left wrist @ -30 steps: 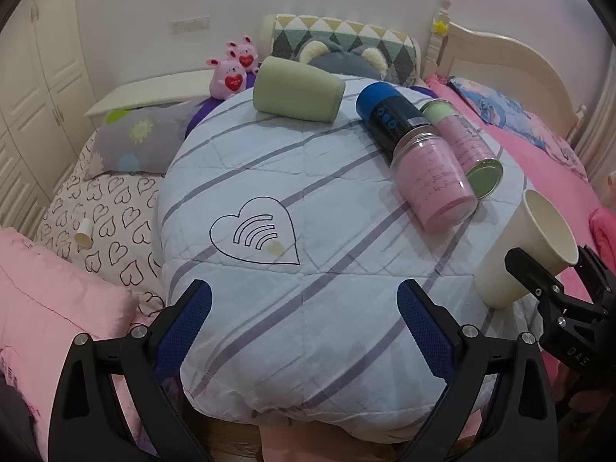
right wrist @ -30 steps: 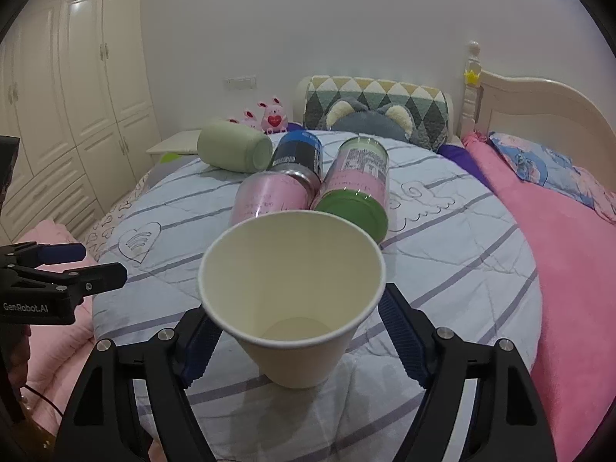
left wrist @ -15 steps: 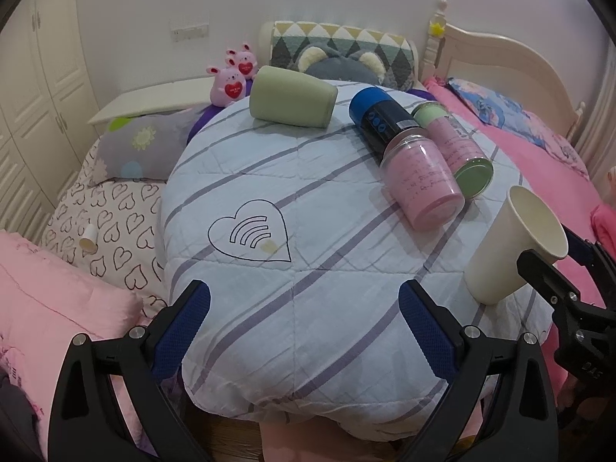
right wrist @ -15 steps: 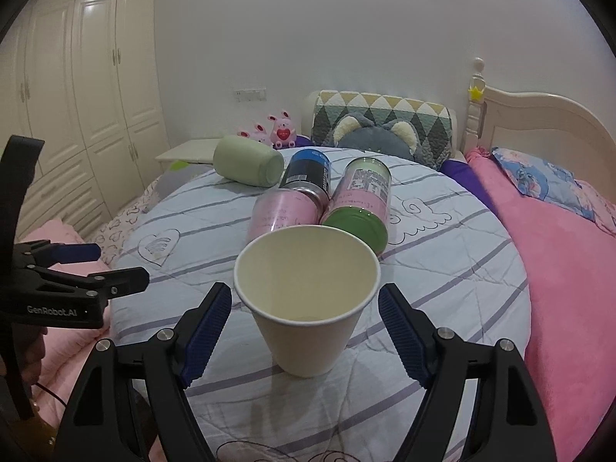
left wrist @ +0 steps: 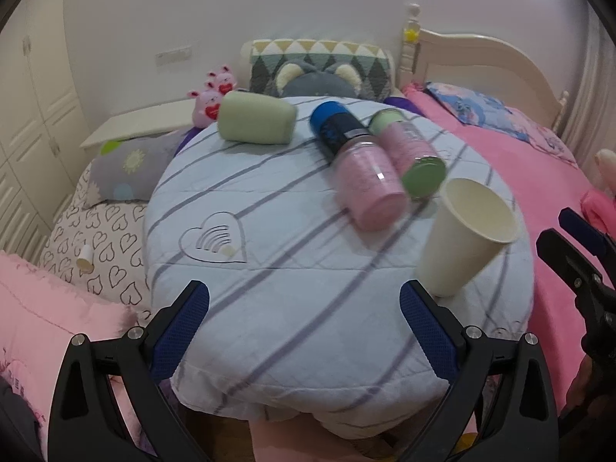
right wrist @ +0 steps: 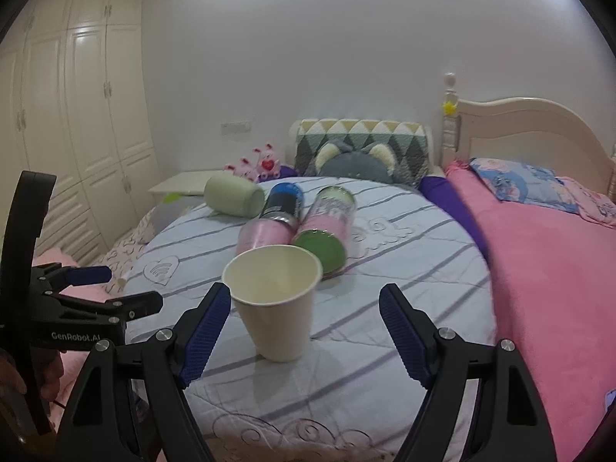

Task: Flip cup upright

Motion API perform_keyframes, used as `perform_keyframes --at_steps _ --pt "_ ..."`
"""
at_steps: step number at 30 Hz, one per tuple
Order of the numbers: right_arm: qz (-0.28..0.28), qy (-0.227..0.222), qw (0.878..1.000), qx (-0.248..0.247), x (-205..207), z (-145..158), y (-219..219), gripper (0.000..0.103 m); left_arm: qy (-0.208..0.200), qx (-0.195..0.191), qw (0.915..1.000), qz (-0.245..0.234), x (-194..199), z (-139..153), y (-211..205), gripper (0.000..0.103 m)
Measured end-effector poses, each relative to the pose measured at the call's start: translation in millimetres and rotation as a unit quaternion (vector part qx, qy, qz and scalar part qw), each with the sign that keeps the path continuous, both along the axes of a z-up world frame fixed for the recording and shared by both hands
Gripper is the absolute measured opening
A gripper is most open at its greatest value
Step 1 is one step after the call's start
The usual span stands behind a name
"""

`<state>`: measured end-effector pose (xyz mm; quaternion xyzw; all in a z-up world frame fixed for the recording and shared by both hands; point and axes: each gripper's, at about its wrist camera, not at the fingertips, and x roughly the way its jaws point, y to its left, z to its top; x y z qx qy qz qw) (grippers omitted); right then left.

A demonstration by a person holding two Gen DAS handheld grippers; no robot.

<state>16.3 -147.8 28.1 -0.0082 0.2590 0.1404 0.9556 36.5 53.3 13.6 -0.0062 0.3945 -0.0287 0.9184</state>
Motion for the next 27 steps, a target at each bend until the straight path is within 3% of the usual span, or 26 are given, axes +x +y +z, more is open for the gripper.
perform_keyframes --at_steps 17,22,27 --pt "-0.056 -0.079 0.995 0.018 -40.8 7.5 -39.1 0.082 -0.073 -0.015 0.9971 -0.019 -26.0 7.6 -43.4 0.103" --pt "-0.06 -0.093 0.994 0.017 -43.2 0.1 -43.5 0.082 -0.103 0.018 0.9943 -0.023 -28.9 3.2 -59.7 0.103" --pt "-0.058 -0.099 0.993 0.032 -45.7 -12.0 -48.7 0.082 -0.143 0.026 0.9889 -0.031 -34.8 -1.2 -69.2 0.103"
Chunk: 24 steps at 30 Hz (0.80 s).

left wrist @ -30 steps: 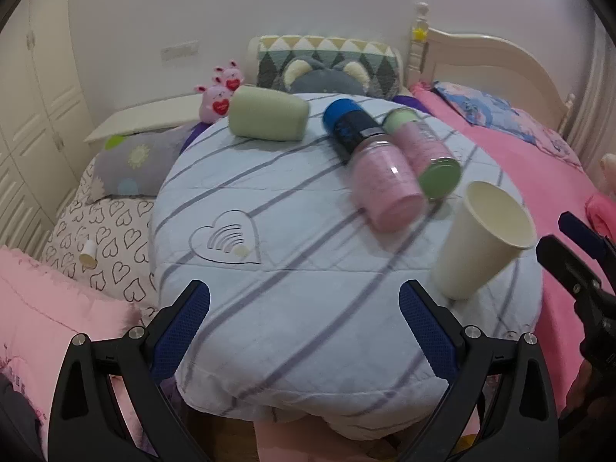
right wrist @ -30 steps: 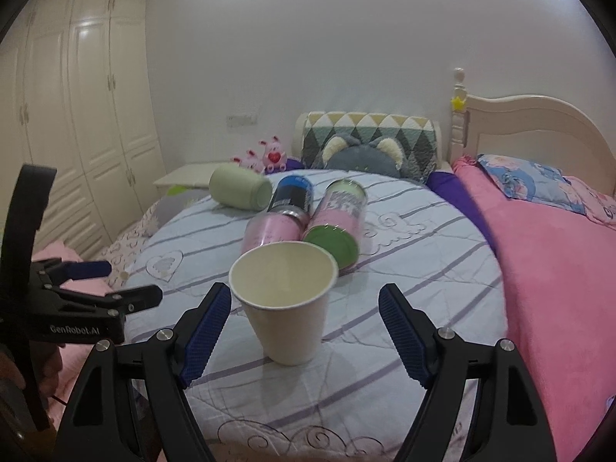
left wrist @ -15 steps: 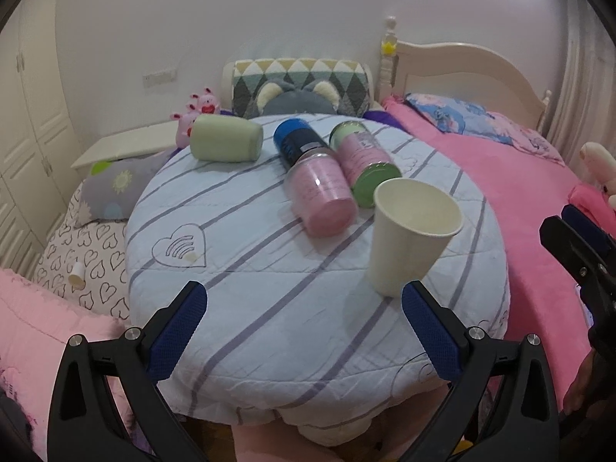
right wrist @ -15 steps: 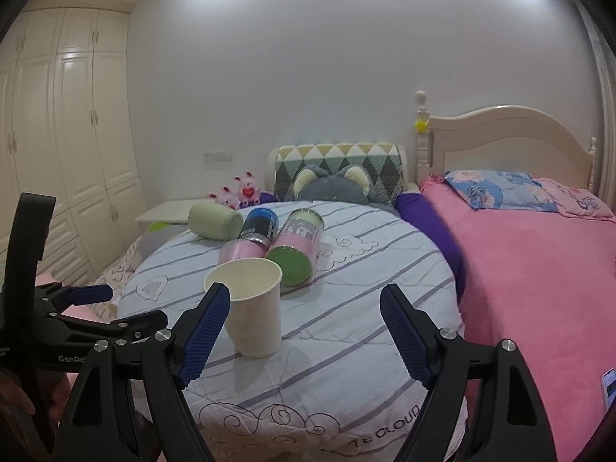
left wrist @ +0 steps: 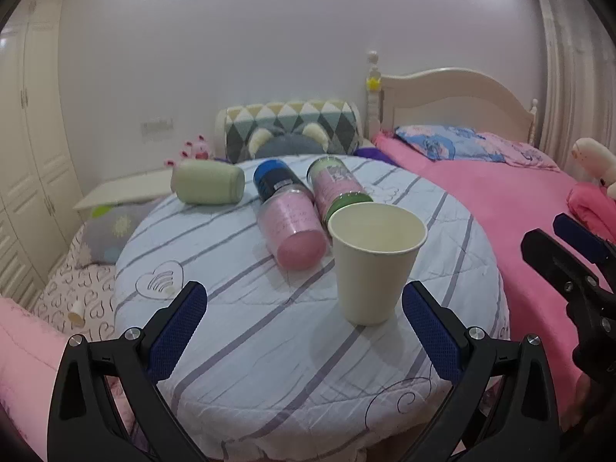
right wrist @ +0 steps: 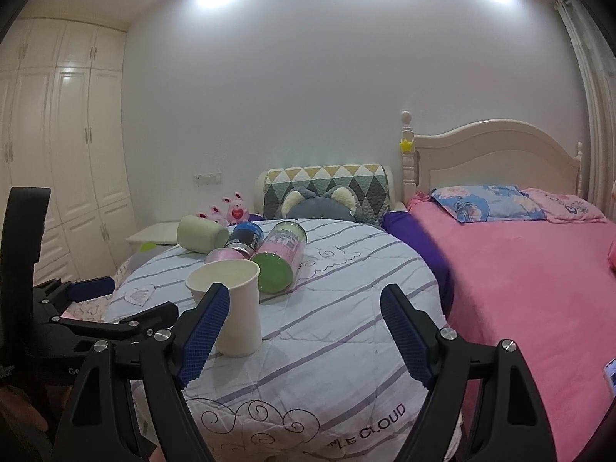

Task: Flip cup upright

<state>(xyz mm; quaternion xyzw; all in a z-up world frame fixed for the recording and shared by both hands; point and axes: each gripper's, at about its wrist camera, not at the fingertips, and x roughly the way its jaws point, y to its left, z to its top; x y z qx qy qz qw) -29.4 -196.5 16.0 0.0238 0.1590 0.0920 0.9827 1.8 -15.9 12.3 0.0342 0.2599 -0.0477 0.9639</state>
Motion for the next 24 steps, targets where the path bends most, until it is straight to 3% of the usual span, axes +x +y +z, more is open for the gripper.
perform_keyframes --at_steps 10,24 --pt "-0.008 0.0 1.0 -0.003 2.5 -17.7 2.2 0.082 -0.092 0.018 0.9955 0.015 -12.2 -8.5 -4.4 0.103" --pt "-0.017 0.006 1.0 -0.008 6.5 -34.1 2.8 0.082 -0.146 -0.009 0.9889 0.025 -18.6 -17.2 -0.1 0.103"
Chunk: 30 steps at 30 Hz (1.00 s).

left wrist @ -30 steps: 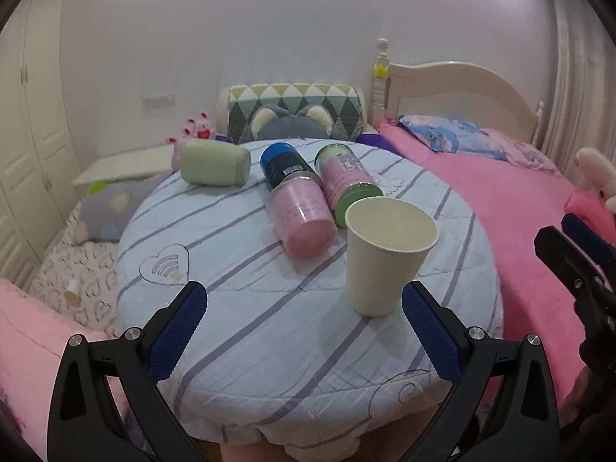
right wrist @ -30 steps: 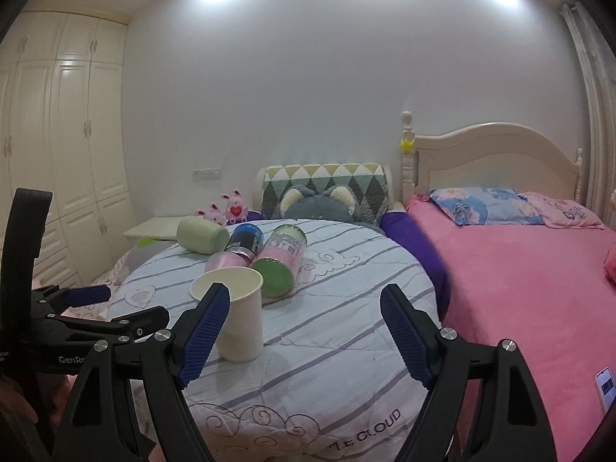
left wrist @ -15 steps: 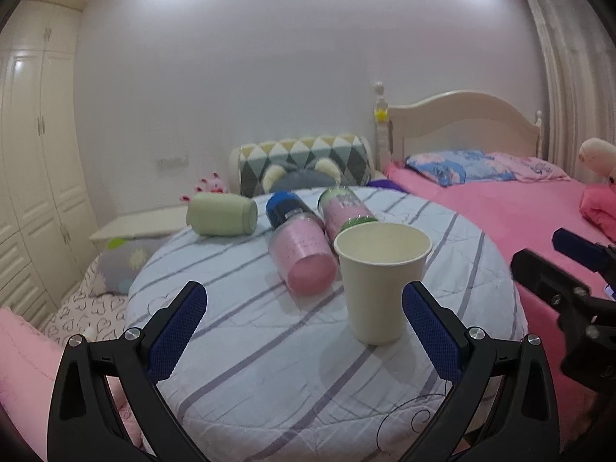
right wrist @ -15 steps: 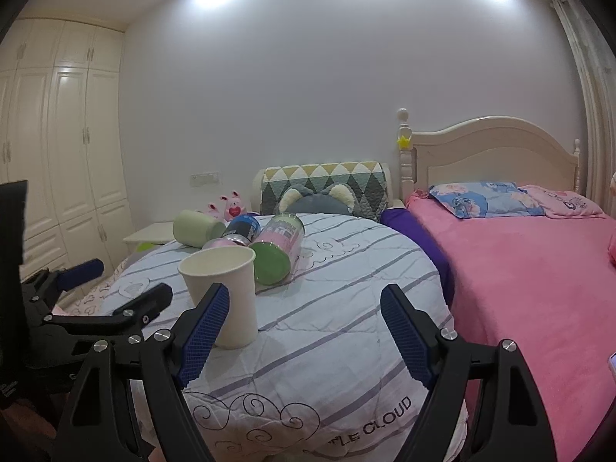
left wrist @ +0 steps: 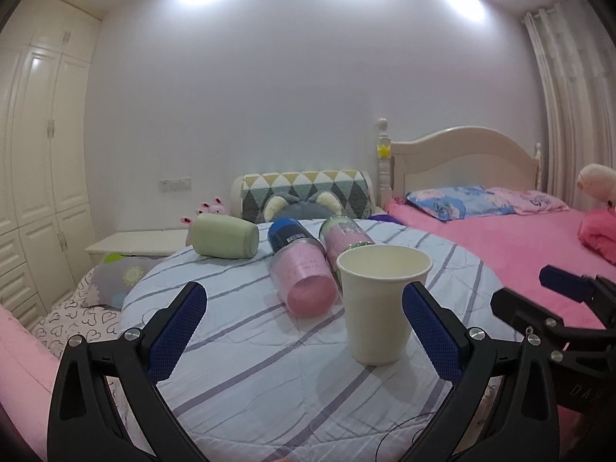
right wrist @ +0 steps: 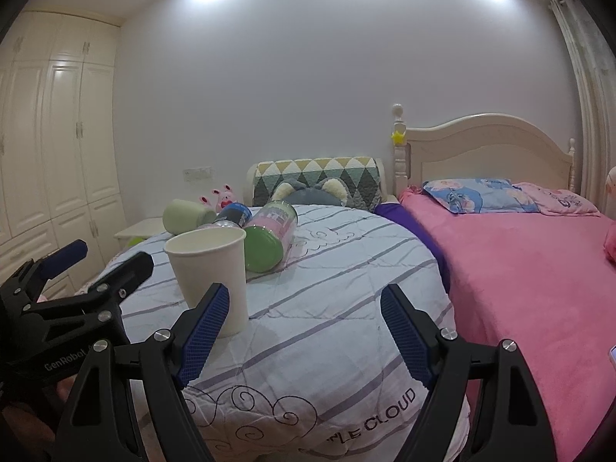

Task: Flip cup upright

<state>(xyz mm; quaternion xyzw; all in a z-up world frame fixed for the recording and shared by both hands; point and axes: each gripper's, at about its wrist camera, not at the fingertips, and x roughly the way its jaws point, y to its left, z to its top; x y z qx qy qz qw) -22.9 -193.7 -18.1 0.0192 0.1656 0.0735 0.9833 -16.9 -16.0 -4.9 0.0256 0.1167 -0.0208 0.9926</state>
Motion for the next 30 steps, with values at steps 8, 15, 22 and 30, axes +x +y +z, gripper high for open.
perform_keyframes --at_steps 8,15,22,30 --pt "0.004 0.006 1.0 -0.006 1.0 -2.0 1.1 0.082 -0.002 -0.011 0.9999 -0.002 2.0 -0.6 2.2 0.103" --pt "0.005 0.007 1.0 -0.004 1.9 -1.0 2.0 0.082 -0.005 0.0 1.0 0.001 0.5 -2.1 -0.4 0.103" --pt "0.008 0.005 1.0 0.0 0.0 -0.2 2.6 0.082 -0.001 -0.002 1.0 0.001 0.7 -2.8 -0.4 0.103" --pt "0.013 0.015 1.0 0.014 1.2 -1.6 2.0 0.082 -0.001 0.008 1.0 0.005 0.6 -3.9 -4.8 0.103"
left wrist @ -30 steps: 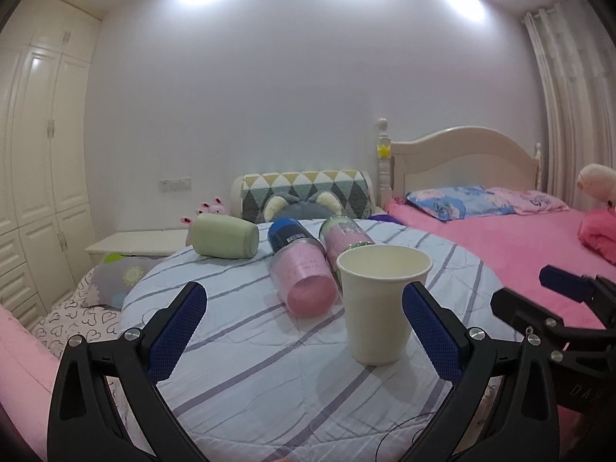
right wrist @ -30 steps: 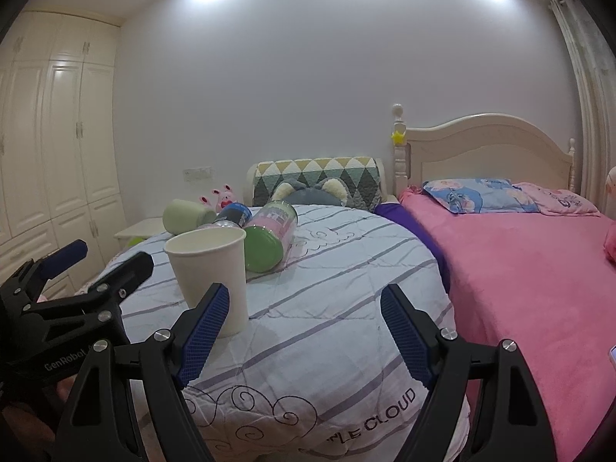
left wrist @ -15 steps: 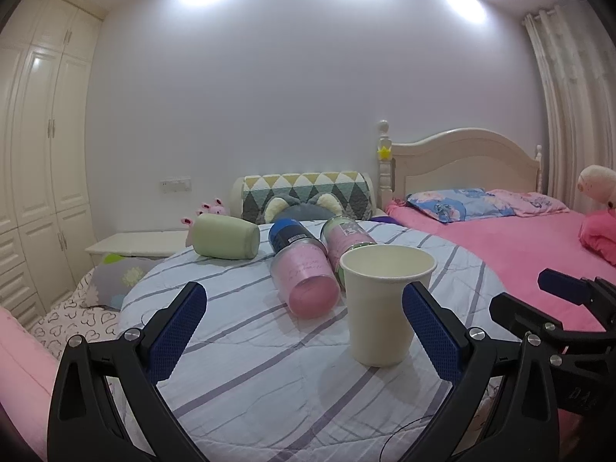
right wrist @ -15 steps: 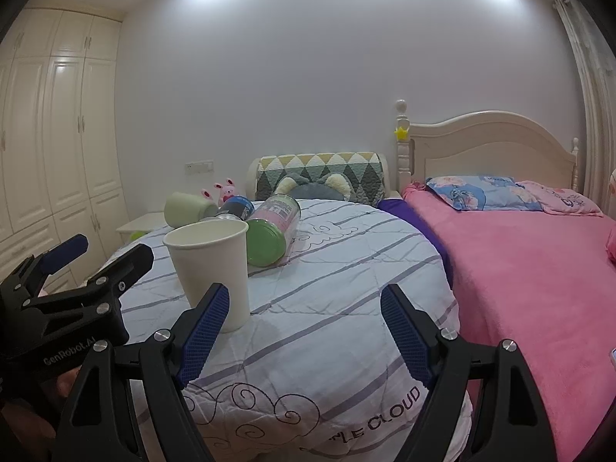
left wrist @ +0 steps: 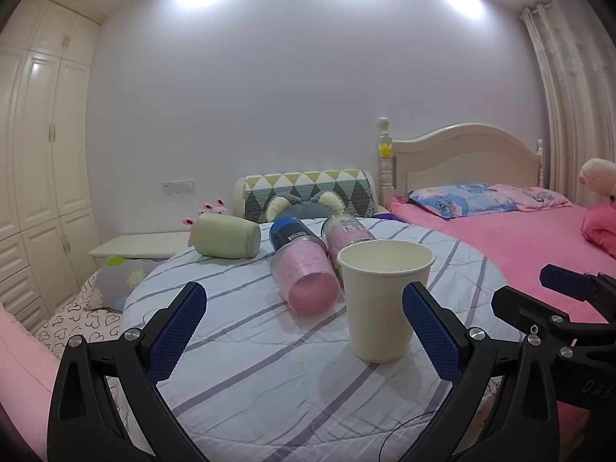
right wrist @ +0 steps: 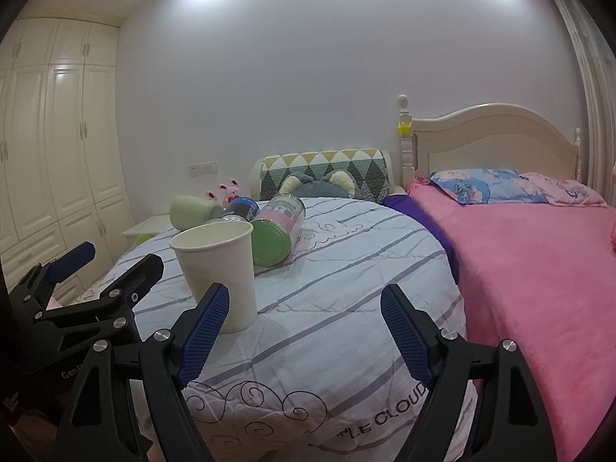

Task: Flip cup upright

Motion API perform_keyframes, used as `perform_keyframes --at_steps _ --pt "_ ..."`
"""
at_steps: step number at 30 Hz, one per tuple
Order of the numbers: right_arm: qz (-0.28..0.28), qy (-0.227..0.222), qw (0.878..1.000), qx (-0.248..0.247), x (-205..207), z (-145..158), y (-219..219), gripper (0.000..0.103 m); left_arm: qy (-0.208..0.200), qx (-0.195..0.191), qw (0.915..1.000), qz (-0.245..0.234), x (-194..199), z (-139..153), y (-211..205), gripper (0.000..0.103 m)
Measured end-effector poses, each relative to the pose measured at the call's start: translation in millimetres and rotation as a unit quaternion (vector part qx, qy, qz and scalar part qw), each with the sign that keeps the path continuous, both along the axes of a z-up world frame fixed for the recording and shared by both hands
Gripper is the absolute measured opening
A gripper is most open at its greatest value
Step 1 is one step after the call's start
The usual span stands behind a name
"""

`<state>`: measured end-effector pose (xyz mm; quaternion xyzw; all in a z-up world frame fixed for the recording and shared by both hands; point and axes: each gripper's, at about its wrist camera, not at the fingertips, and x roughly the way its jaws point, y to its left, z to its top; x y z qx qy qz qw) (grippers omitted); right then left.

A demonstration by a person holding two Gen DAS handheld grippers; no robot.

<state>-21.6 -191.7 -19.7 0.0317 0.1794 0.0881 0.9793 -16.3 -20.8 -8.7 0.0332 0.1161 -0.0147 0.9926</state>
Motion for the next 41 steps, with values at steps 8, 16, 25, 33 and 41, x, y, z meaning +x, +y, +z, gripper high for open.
perform_keyframes --at_steps 8,16,25,33,41 --pt "-0.002 -0.002 1.0 -0.003 0.2 0.7 0.3 0.082 0.001 -0.002 1.0 0.005 -0.1 -1.2 2.0 0.103" --pt "-0.005 -0.002 1.0 -0.007 -0.7 3.0 -2.2 0.082 0.0 -0.007 0.9999 0.007 -2.0 -1.3 7.0 0.103" --pt "-0.002 0.001 1.0 -0.008 -1.9 4.3 -1.6 0.082 0.002 -0.008 0.9999 0.01 -2.9 -1.8 8.6 0.103" --pt "-0.001 0.005 1.0 -0.007 -0.1 2.7 -0.2 0.082 0.001 -0.005 0.9999 0.01 -2.2 -1.6 9.6 0.103" --pt "0.0 0.012 1.0 -0.009 -0.1 -1.5 0.0 0.082 0.004 -0.017 0.9998 0.01 0.2 -0.8 13.9 0.103"
